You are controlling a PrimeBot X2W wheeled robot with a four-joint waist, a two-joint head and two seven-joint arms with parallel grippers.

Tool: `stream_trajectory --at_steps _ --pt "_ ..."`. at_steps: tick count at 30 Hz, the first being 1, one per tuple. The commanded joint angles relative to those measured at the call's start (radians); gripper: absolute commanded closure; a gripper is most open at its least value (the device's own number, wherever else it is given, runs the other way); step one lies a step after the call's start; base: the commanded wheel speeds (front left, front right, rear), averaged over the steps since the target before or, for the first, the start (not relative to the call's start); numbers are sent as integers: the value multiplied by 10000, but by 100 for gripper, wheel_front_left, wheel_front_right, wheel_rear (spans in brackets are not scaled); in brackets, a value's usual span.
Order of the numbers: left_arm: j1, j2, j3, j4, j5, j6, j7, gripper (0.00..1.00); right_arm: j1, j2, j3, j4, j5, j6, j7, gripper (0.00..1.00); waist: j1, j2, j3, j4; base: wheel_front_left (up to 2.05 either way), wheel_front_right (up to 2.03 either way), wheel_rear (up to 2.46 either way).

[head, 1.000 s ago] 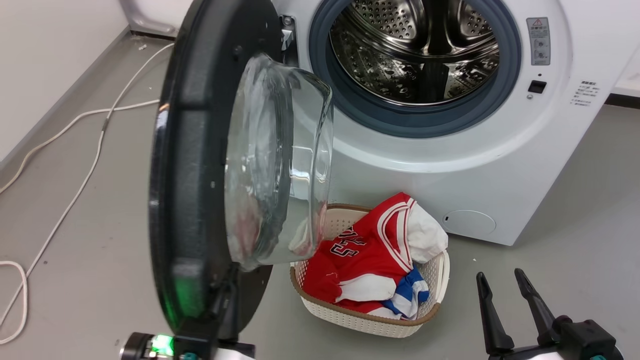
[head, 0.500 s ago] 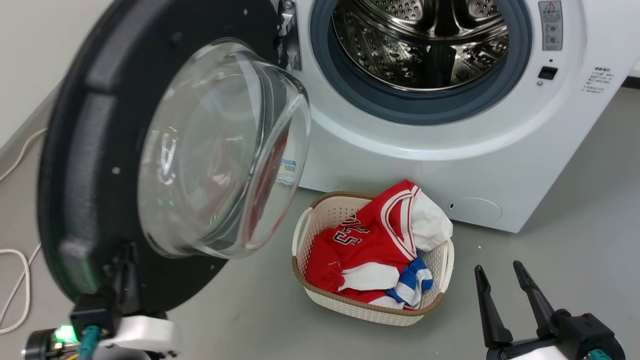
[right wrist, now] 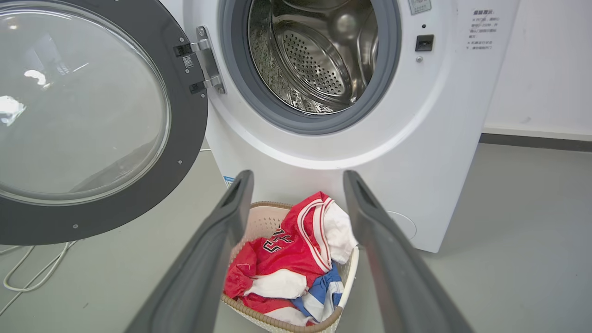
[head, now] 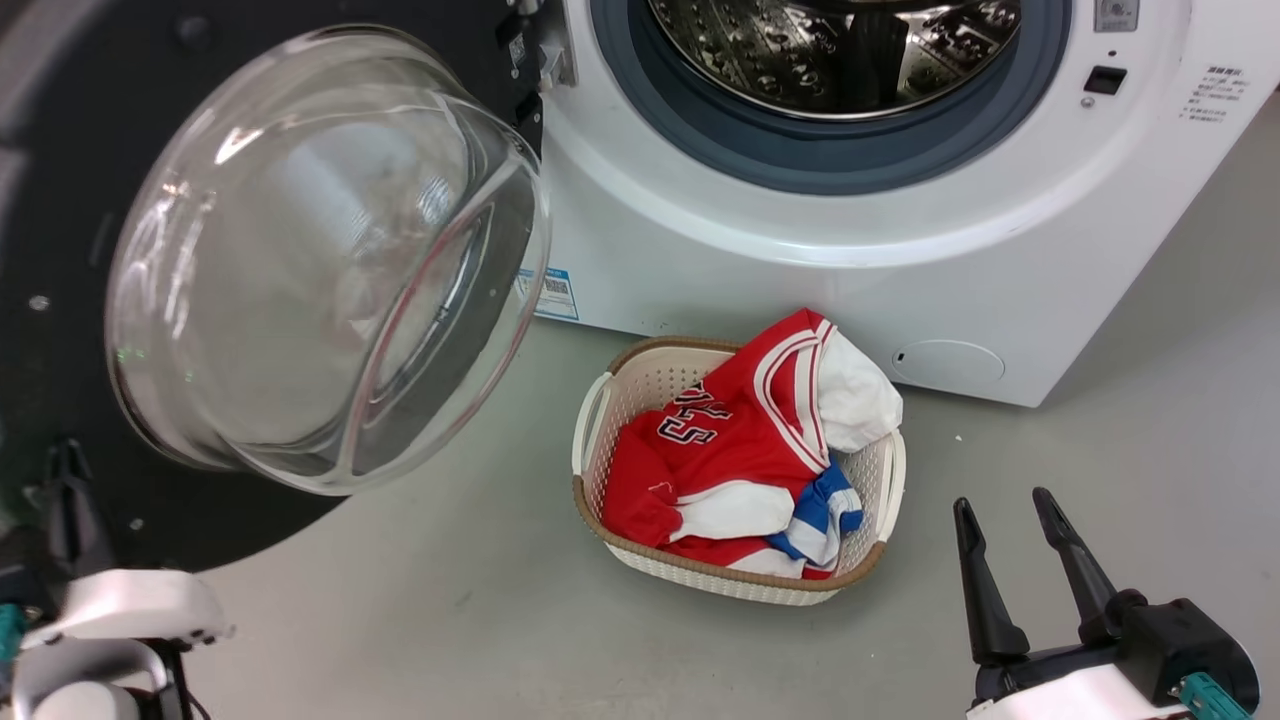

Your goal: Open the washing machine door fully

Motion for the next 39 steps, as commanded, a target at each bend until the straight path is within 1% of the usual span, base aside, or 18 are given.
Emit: stream_trajectory --at_steps 1,9,17,23,27,30,34,39 --pt "-165 87 148 66 -24 -64 22 100 -172 25 -11 -17 -101 -3 -18 0 0 0 78 -32 0 0 0" --pt "-1095 363 966 1079 -112 -548 23 100 -441 25 -8 -73 -238 -3 -18 0 0 0 467 -170 0 0 0" --pt "-1901 761 1778 2248 -336 -1021 23 100 -646 25 -3 -80 -309 -3 -18 0 0 0 746 -392 0 0 0" --pt "-2373 1255 2319 2943 -387 -1438 22 100 -736 25 -38 -123 -367 -3 -18 0 0 0 920 -557 0 0 0" --pt "-2616 1557 2527 3437 -304 -1724 23 100 -759 25 -56 -132 -395 -3 -18 0 0 0 979 -631 0 0 0" --pt "-2786 1671 2624 3769 -251 -1941 24 100 -789 25 -62 -118 -416 -3 -18 0 0 0 999 -670 0 0 0" --pt "-2951 1766 2703 4106 -151 -2149 24 100 -780 25 -46 -78 -399 -3 -18 0 0 0 979 -711 0 0 0" --pt "-2929 1753 2759 4366 31 -2308 24 100 -755 25 -10 -43 -339 -3 -18 0 0 0 819 -782 0 0 0"
